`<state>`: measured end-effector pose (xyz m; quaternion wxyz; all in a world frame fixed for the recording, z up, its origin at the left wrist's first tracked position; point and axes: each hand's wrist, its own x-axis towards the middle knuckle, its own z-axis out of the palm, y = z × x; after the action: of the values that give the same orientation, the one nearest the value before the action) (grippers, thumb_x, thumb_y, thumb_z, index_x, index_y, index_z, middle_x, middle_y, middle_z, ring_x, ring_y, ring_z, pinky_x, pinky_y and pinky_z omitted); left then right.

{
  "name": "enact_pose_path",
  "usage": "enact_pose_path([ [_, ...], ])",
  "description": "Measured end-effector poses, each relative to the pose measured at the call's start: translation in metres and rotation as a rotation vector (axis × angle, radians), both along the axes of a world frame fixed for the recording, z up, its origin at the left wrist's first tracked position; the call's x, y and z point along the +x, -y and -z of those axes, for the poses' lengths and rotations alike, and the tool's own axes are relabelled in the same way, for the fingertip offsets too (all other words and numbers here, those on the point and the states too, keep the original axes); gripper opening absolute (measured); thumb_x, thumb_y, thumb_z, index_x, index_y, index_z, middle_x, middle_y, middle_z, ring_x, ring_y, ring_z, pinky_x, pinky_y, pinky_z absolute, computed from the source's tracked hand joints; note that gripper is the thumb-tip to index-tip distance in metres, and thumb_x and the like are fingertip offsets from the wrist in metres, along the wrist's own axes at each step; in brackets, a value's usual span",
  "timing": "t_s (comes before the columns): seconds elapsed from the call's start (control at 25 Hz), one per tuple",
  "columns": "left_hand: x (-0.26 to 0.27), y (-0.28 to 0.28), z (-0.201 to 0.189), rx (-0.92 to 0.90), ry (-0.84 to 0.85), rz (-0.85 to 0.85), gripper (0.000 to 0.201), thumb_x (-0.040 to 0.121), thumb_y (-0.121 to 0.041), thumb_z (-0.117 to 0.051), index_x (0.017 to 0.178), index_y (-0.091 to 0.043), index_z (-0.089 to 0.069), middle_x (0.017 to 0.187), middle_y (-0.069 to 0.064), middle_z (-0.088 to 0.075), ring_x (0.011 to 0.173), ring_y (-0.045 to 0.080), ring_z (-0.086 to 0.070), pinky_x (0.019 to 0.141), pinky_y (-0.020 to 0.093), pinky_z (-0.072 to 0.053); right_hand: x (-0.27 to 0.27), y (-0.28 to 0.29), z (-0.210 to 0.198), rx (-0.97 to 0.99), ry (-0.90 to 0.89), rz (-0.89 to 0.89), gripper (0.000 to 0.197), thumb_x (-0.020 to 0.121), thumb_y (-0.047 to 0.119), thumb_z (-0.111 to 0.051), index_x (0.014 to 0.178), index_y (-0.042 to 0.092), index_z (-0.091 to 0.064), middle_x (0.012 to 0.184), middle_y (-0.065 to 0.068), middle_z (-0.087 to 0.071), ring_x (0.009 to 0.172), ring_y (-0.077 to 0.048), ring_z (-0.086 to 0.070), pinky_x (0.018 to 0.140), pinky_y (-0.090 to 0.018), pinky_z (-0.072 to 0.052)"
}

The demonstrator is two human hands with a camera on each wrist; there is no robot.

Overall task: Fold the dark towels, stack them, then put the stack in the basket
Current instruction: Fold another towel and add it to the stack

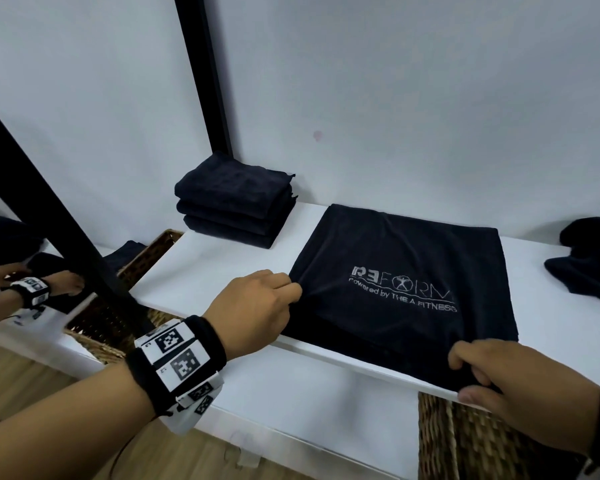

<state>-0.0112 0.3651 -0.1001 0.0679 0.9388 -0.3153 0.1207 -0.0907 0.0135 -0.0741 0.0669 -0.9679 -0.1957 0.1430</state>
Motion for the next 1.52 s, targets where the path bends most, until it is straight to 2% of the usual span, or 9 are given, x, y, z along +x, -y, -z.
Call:
enact_pose_path([
  [0.2, -0.001, -0.005, 0.008, 0.076, -0.133, 0.124, 0.019, 0.080, -0.016, -0.040, 0.081, -0.021, -0.058, 0.084, -0.009, -0.059, 0.078, 0.015, -0.053, 0.062, 0.031, -0.050, 0.004, 0.010, 0.002, 0.147, 0.035, 0.119, 0.021, 0.084, 0.034, -0.067, 0.080, 0.044, -0.050, 0.083, 0.014, -0.055, 0.075, -0.008, -0.053, 0.064, -0.017, -0.043],
  [0.48, -0.001, -0.005, 0.001, 0.143, -0.154, 0.091, 0.026, 0.085, -0.025, -0.027, 0.084, -0.016, -0.051, 0.078, -0.002, -0.058, 0.069, 0.022, -0.052, 0.060, 0.035, -0.046, -0.003, 0.020, 0.011, 0.073, 0.255, -0.032, 0.027, 0.094, 0.064, -0.019, 0.081, 0.049, -0.036, 0.087, 0.029, -0.042, 0.072, 0.009, -0.047, 0.068, -0.010, -0.040],
  [0.64, -0.010, -0.005, -0.001, 0.117, -0.157, 0.062, 0.010, 0.091, -0.014, -0.038, 0.085, -0.012, -0.047, 0.074, 0.002, -0.053, 0.063, 0.023, -0.046, 0.056, 0.035, -0.042, -0.004, 0.011, 0.009, 0.062, 0.396, -0.113, 0.022, 0.092, 0.032, -0.038, 0.085, 0.033, -0.059, 0.085, 0.021, -0.041, 0.069, -0.001, -0.047, 0.069, -0.014, -0.041],
  [0.76, -0.011, -0.008, 0.005, 0.133, -0.139, 0.088, 0.022, 0.087, -0.019, -0.029, 0.083, -0.014, -0.051, 0.078, 0.000, -0.055, 0.067, 0.020, -0.051, 0.056, 0.035, -0.046, -0.005, 0.006, 0.013, -0.101, 0.462, -0.205, 0.035, 0.094, 0.035, -0.033, 0.072, 0.032, -0.061, 0.078, 0.019, -0.039, 0.060, -0.004, -0.043, 0.053, -0.017, -0.043],
  [0.84, -0.009, -0.011, 0.010, 0.140, -0.156, 0.107, 0.027, 0.085, -0.019, -0.027, 0.083, -0.013, -0.053, 0.082, -0.001, -0.056, 0.074, 0.020, -0.054, 0.062, 0.036, -0.049, -0.003, 0.016, 0.012, -0.183, 0.371, -0.193, 0.011, 0.085, 0.040, -0.049, 0.076, 0.038, -0.054, 0.078, 0.021, -0.032, 0.059, -0.004, -0.039, 0.048, -0.013, -0.036],
  [0.96, -0.010, -0.015, 0.012, 0.172, -0.121, 0.165, 0.024, 0.080, -0.013, -0.032, 0.081, -0.015, -0.056, 0.086, -0.002, -0.058, 0.078, 0.019, -0.056, 0.067, 0.030, -0.050, 0.001, 0.019, 0.021, -0.159, 0.248, -0.017, 0.047, 0.067, 0.049, -0.078, 0.083, 0.045, -0.034, 0.070, 0.024, -0.034, 0.053, -0.002, -0.041, 0.042, -0.012, -0.031],
  [1.16, -0.017, -0.019, 0.014, 0.201, -0.083, 0.223, 0.013, 0.080, -0.010, -0.041, 0.079, -0.019, -0.050, 0.081, -0.005, -0.053, 0.074, 0.017, -0.050, 0.067, 0.029, -0.050, -0.007, 0.010, 0.022, -0.132, 0.274, 0.057, 0.024, 0.094, 0.055, -0.038, 0.080, 0.041, -0.025, 0.082, 0.013, -0.045, 0.073, -0.007, -0.053, 0.068, -0.023, -0.046],
  [1.36, -0.018, -0.025, 0.014, 0.236, -0.108, 0.207, 0.019, 0.082, -0.034, -0.060, 0.097, -0.022, -0.059, 0.098, -0.008, -0.060, 0.092, 0.015, -0.056, 0.078, 0.025, -0.049, -0.011, 0.018, 0.030, -0.229, 0.079, 0.139, 0.039, 0.070, 0.069, -0.054, 0.079, 0.040, -0.029, 0.065, 0.026, -0.035, 0.050, 0.007, -0.040, 0.034, -0.014, -0.031],
  [1.52, -0.015, -0.022, 0.009, 0.192, -0.103, 0.199, 0.017, 0.090, -0.028, -0.052, 0.096, -0.020, -0.065, 0.086, -0.006, -0.062, 0.081, 0.017, -0.059, 0.069, 0.029, -0.052, -0.014, 0.018, 0.019, -0.088, 0.127, 0.144, 0.027, 0.078, 0.064, -0.052, 0.084, 0.045, -0.034, 0.085, 0.018, -0.050, 0.065, -0.002, -0.051, 0.051, -0.019, -0.042],
])
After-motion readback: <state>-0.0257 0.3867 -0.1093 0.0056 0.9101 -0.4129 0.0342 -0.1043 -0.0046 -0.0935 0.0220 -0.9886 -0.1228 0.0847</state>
